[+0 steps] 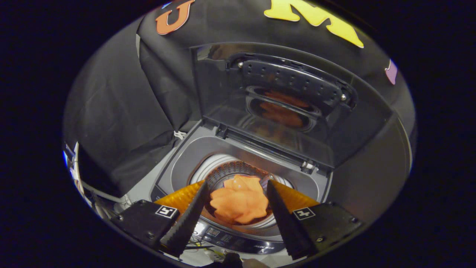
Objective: Put the clothes into the washing machine and then close the washing machine lid.
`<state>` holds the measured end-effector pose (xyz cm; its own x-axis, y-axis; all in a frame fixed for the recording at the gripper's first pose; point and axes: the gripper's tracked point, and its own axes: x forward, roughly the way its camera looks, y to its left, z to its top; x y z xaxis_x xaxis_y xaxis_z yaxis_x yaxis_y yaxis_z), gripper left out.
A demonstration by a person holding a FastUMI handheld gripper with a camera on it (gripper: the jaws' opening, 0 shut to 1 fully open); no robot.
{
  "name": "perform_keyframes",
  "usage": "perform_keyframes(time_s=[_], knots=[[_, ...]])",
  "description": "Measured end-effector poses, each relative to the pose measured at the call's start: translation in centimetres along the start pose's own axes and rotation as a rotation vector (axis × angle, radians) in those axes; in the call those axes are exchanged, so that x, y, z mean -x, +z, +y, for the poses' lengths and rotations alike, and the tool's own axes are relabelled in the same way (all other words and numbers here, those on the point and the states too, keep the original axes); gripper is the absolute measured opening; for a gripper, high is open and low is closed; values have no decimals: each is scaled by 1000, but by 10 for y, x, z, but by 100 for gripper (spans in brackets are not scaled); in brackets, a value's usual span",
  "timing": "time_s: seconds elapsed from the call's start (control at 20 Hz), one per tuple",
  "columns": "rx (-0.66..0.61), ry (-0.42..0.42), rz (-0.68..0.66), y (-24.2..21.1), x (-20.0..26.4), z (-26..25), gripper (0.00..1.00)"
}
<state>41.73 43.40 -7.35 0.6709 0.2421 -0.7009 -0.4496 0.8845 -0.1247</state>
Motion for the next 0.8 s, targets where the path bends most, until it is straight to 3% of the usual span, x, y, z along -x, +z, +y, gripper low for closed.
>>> perform_keyframes(time_s=[0.8], knots=[[-94, 26, -236, 72, 90, -22, 98]])
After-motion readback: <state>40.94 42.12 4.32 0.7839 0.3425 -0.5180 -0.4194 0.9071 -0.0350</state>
